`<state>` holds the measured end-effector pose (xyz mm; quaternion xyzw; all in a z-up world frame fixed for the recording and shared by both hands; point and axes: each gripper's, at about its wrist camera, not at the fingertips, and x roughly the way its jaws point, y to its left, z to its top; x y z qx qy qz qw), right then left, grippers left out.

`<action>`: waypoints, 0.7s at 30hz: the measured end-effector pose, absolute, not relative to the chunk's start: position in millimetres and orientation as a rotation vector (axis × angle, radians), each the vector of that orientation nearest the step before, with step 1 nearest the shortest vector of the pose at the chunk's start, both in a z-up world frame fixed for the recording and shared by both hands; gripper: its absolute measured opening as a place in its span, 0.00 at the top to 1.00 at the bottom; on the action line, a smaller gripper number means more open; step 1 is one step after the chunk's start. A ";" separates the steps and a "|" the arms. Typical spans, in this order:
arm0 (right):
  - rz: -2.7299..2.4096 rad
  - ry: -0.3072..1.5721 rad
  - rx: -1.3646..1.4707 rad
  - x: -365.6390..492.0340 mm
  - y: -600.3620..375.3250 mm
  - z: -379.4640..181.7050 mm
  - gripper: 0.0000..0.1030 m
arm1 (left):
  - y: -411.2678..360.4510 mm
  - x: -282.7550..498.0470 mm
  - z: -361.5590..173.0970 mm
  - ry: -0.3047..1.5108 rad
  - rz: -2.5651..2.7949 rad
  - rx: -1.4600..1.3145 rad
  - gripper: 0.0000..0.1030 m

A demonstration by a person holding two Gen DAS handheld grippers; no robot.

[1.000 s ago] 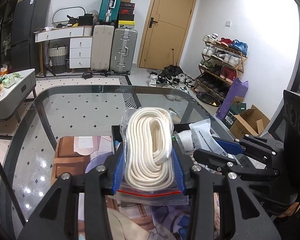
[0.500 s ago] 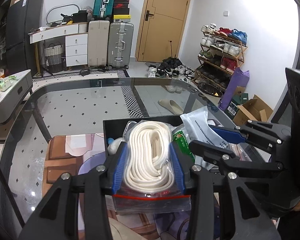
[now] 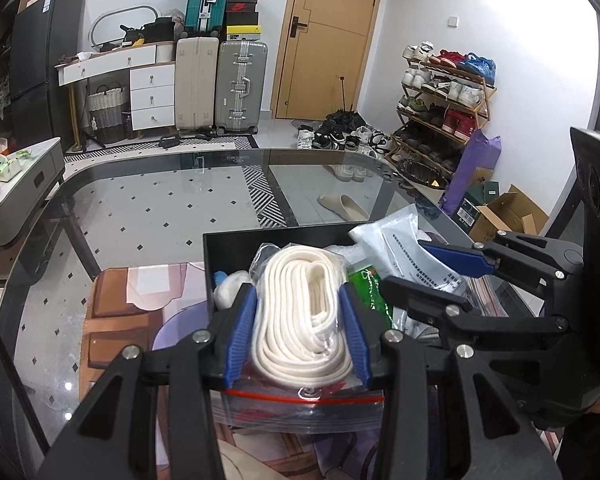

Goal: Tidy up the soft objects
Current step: 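Open the left gripper to drop the bagged rope while the right gripper drops the packet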

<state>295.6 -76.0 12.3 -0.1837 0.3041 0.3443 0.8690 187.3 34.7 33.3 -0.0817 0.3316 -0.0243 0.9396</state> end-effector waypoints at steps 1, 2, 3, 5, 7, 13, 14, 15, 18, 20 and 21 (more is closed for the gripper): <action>0.719 0.629 -0.368 295.0 -79.6 14.0 0.52 | 35.3 186.2 33.4 0.675 -0.051 -0.169 0.58; 0.721 0.610 -0.344 293.9 -84.6 16.7 0.38 | 35.6 184.4 33.7 0.672 -0.055 -0.172 0.56; 0.725 0.586 -0.318 290.9 -90.1 19.7 0.23 | 38.0 180.3 34.5 0.667 -0.053 -0.170 0.55; 0.729 0.546 -0.276 284.3 -99.0 25.3 0.17 | 37.5 174.6 36.2 0.653 -0.047 -0.161 0.47; 0.722 0.538 -0.266 280.2 -104.8 28.8 0.16 | 36.9 168.5 38.7 0.641 -0.053 -0.153 0.43; 0.707 0.515 -0.267 263.7 -115.3 34.3 0.05 | 39.5 145.3 48.0 0.586 -0.020 -0.146 0.18; 0.703 0.508 -0.262 260.4 -118.0 35.4 0.03 | 41.9 139.9 49.6 0.567 -0.020 -0.158 0.13; 0.699 0.501 -0.254 257.4 -121.1 36.6 0.01 | 45.0 134.8 50.8 0.552 -0.017 -0.172 0.10; 0.684 0.486 -0.247 249.0 -128.5 37.5 0.01 | 53.5 121.6 53.7 0.520 -0.001 -0.198 0.00; 0.674 0.476 -0.239 244.3 -133.8 36.5 0.01 | 56.2 114.3 53.3 0.509 0.000 -0.199 0.00; 0.675 0.473 -0.229 241.9 -136.9 35.7 0.01 | 56.8 111.2 53.3 0.508 0.001 -0.195 0.00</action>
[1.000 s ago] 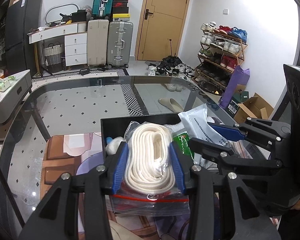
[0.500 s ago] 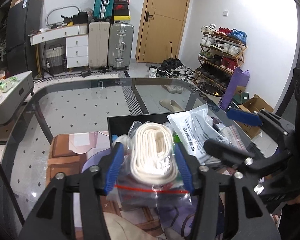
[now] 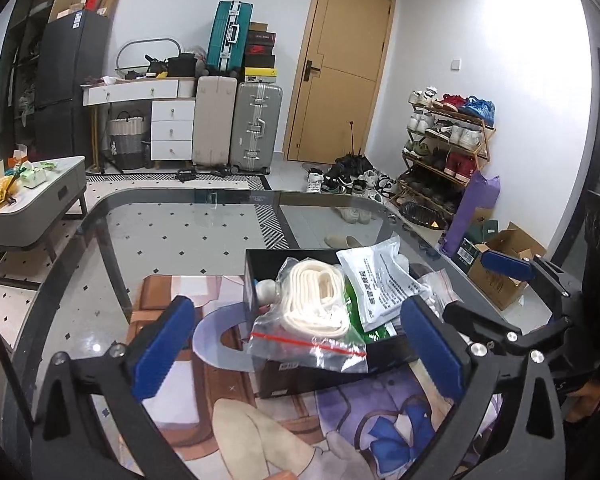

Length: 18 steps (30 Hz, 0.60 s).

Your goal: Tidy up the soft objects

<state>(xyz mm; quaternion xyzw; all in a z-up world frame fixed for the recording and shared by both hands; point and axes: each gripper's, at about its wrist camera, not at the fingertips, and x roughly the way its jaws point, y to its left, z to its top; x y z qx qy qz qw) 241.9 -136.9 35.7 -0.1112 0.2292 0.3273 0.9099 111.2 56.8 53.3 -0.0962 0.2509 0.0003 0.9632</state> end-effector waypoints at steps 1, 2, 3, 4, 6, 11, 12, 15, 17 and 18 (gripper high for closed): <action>0.677 0.473 -0.221 240.1 -139.1 34.7 0.01 | 56.7 108.3 52.8 0.508 0.004 -0.187 0.00; 0.681 0.473 -0.212 238.3 -141.8 33.4 0.01 | 56.6 105.4 52.6 0.506 0.012 -0.178 0.00; 0.683 0.470 -0.207 236.0 -144.4 32.3 0.01 | 54.7 101.9 52.1 0.502 0.023 -0.165 0.00; 0.682 0.465 -0.205 233.0 -146.8 30.7 0.01 | 53.8 98.4 51.0 0.496 0.033 -0.152 0.00; 0.684 0.459 -0.206 228.4 -148.3 28.9 0.01 | 49.7 93.7 49.2 0.485 0.047 -0.132 0.00; 0.697 0.448 -0.188 220.3 -152.6 22.2 0.01 | 46.4 86.0 39.4 0.480 0.049 -0.126 0.00; 0.699 0.446 -0.184 219.2 -153.3 21.0 0.01 | 46.3 85.4 37.3 0.481 0.052 -0.127 0.00; 0.704 0.437 -0.173 216.9 -153.1 18.0 0.01 | 47.0 84.9 31.8 0.478 0.072 -0.125 0.00; 0.706 0.430 -0.164 216.7 -153.8 16.7 0.01 | 47.1 83.3 28.5 0.476 0.080 -0.119 0.00; 0.711 0.426 -0.159 216.2 -154.2 15.9 0.01 | 46.0 83.6 27.9 0.475 0.082 -0.114 0.00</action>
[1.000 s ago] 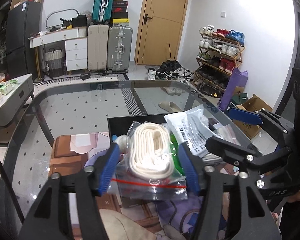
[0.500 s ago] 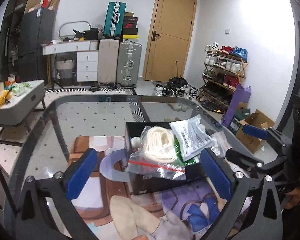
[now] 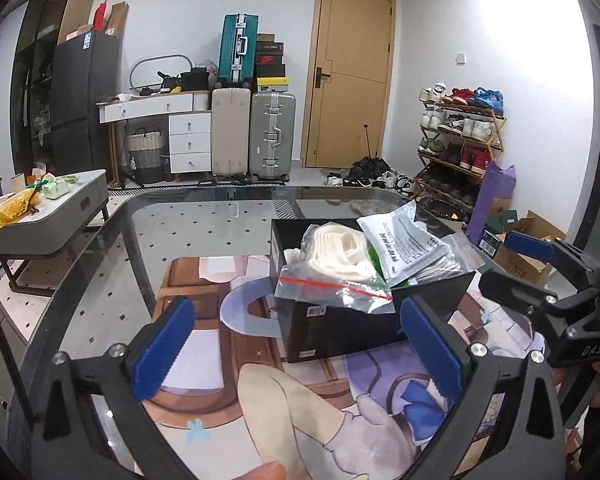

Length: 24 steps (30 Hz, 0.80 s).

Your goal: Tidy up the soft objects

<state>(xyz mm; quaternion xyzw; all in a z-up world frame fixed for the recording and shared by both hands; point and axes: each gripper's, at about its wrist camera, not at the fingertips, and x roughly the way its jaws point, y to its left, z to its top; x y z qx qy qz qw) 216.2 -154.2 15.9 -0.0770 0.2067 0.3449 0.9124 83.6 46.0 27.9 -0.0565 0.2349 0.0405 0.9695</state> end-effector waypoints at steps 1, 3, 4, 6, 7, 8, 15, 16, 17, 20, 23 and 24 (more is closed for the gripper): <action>0.716 0.425 -0.156 216.4 -154.2 15.4 0.01 | 45.2 83.6 26.9 0.472 0.083 -0.107 0.00; 0.717 0.425 -0.157 216.1 -153.8 12.5 0.01 | 44.2 84.8 25.2 0.471 0.084 -0.098 0.00; 0.717 0.427 -0.162 216.5 -153.5 11.9 0.01 | 44.2 85.0 24.3 0.472 0.085 -0.097 0.00; 0.713 0.422 -0.165 216.2 -152.9 9.9 0.01 | 44.0 85.8 23.5 0.478 0.087 -0.097 0.00; 0.715 0.421 -0.162 216.0 -153.5 9.2 0.01 | 44.0 85.8 23.6 0.475 0.085 -0.098 0.00; 0.716 0.423 -0.157 215.9 -154.0 8.4 0.01 | 44.2 85.3 23.8 0.473 0.082 -0.099 0.00; 0.705 0.419 -0.155 215.0 -153.5 2.1 0.01 | 43.3 84.3 24.1 0.471 0.087 -0.093 0.00; 0.706 0.415 -0.154 214.1 -153.4 2.4 0.01 | 43.4 84.4 24.4 0.472 0.086 -0.094 0.00; 0.709 0.409 -0.152 214.1 -153.3 2.4 0.01 | 43.4 84.4 24.3 0.470 0.086 -0.094 0.00; 0.707 0.400 -0.149 215.2 -151.6 -1.6 0.01 | 43.4 84.5 24.2 0.472 0.084 -0.094 0.00; 0.702 0.392 -0.150 215.0 -152.0 -4.0 0.01 | 43.1 84.7 24.8 0.476 0.070 -0.097 0.00; 0.702 0.389 -0.152 214.8 -151.1 -4.6 0.01 | 42.8 84.8 24.9 0.477 0.067 -0.096 0.00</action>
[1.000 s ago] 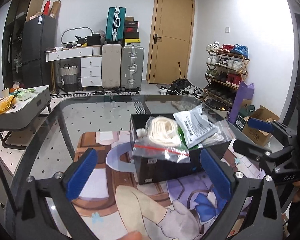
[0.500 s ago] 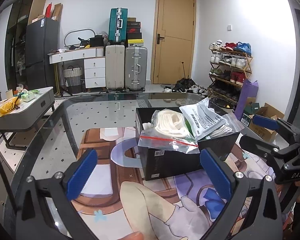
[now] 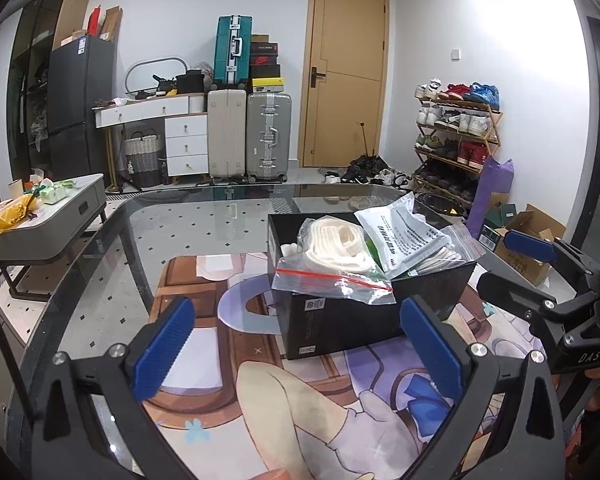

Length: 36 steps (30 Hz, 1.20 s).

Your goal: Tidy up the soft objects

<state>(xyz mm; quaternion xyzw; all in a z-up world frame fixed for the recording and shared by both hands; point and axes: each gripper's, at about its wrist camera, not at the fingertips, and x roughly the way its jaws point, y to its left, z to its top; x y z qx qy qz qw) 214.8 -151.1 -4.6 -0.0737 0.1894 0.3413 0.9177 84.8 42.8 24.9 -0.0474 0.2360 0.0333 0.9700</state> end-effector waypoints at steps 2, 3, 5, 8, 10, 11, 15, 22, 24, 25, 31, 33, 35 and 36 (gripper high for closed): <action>0.705 0.384 -0.153 214.6 -149.6 -5.3 0.01 | 41.6 83.7 25.7 0.472 0.070 -0.092 0.00; 0.704 0.381 -0.153 214.1 -150.0 -5.1 0.01 | 40.9 83.0 26.2 0.469 0.068 -0.089 0.00; 0.702 0.371 -0.149 212.7 -151.7 -5.5 0.01 | 39.5 82.5 26.5 0.467 0.069 -0.082 0.00; 0.702 0.370 -0.144 212.1 -153.1 -5.5 0.00 | 38.5 83.8 26.0 0.473 0.069 -0.078 0.00; 0.700 0.374 -0.140 212.0 -154.6 -5.4 0.00 | 38.6 84.2 26.1 0.474 0.070 -0.081 0.00; 0.699 0.375 -0.138 212.1 -155.1 -5.5 0.00 | 38.9 83.7 26.4 0.472 0.071 -0.083 0.00; 0.699 0.374 -0.136 211.8 -156.7 -4.8 0.00 | 41.5 82.9 26.5 0.467 0.076 -0.094 0.00; 0.698 0.373 -0.136 211.8 -156.9 -4.8 0.00 | 43.7 83.4 25.4 0.469 0.078 -0.101 0.00; 0.698 0.374 -0.137 211.9 -156.9 -4.8 0.00 | 43.8 83.4 25.4 0.469 0.078 -0.101 0.00; 0.699 0.374 -0.137 212.0 -156.9 -5.0 0.00 | 43.8 83.4 25.4 0.469 0.078 -0.101 0.00; 0.699 0.373 -0.136 211.9 -156.9 -4.7 0.00 | 44.1 83.5 25.5 0.468 0.079 -0.102 0.00; 0.699 0.374 -0.136 211.9 -157.0 -4.8 0.00 | 44.0 83.5 25.4 0.469 0.079 -0.102 0.00; 0.698 0.374 -0.136 211.8 -157.0 -4.8 0.00 | 44.4 83.5 25.4 0.469 0.080 -0.103 0.00; 0.699 0.373 -0.136 211.9 -157.0 -4.8 0.00 | 44.6 84.0 24.9 0.469 0.080 -0.104 0.00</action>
